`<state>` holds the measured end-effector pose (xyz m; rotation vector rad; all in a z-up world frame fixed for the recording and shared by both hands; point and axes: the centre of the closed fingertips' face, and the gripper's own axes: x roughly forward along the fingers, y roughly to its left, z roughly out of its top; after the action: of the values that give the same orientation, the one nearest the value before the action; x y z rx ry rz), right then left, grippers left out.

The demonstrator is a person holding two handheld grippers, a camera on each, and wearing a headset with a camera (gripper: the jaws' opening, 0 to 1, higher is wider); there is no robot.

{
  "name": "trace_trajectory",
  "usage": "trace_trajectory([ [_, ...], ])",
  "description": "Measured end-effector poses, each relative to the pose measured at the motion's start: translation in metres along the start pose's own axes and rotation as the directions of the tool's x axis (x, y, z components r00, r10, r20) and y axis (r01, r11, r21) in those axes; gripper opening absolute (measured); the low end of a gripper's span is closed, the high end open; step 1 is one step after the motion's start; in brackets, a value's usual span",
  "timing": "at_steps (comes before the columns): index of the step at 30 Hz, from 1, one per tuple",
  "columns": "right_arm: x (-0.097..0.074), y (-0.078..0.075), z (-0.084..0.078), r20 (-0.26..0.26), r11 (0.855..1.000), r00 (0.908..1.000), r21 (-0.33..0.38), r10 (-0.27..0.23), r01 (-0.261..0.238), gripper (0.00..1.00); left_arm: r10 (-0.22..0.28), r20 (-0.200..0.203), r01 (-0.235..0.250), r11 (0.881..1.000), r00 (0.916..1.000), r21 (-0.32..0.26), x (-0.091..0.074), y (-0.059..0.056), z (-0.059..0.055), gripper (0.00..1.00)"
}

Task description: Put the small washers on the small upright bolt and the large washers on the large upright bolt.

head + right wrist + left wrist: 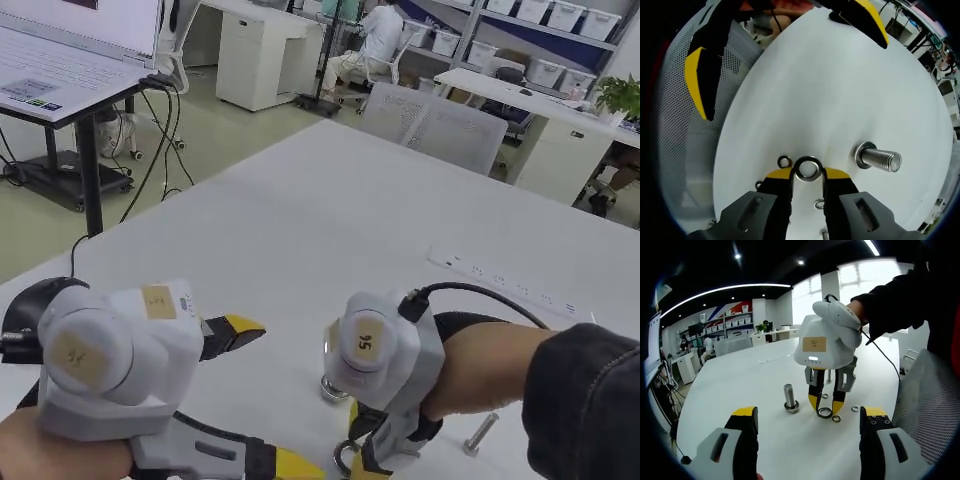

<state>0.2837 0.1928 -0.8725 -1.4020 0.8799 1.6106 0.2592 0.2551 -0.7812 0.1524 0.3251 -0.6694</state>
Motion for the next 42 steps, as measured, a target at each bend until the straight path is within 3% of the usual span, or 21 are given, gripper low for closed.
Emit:
trace_trajectory([
  [12, -0.023, -0.006, -0.015, 0.017, 0.998, 0.9995, 0.051, -0.027, 0.026, 0.24, 0.003, -0.009, -0.003, 1.0, 1.0, -0.002, 0.002, 0.001, -0.001, 0.83],
  [26, -0.058, -0.016, -0.022, 0.056, 0.991, 0.9928, 0.085, -0.106, 0.101, 0.24, 0.001, -0.029, -0.001, 1.0, 0.9996, -0.003, 0.004, 0.002, -0.005, 0.84],
  [42, -0.093, -0.035, -0.003, 0.082, 0.987, 0.9837, 0.04, -0.16, 0.157, 0.24, 0.007, -0.027, -0.007, 1.0, 0.9996, -0.004, 0.003, 0.003, -0.007, 0.84],
])
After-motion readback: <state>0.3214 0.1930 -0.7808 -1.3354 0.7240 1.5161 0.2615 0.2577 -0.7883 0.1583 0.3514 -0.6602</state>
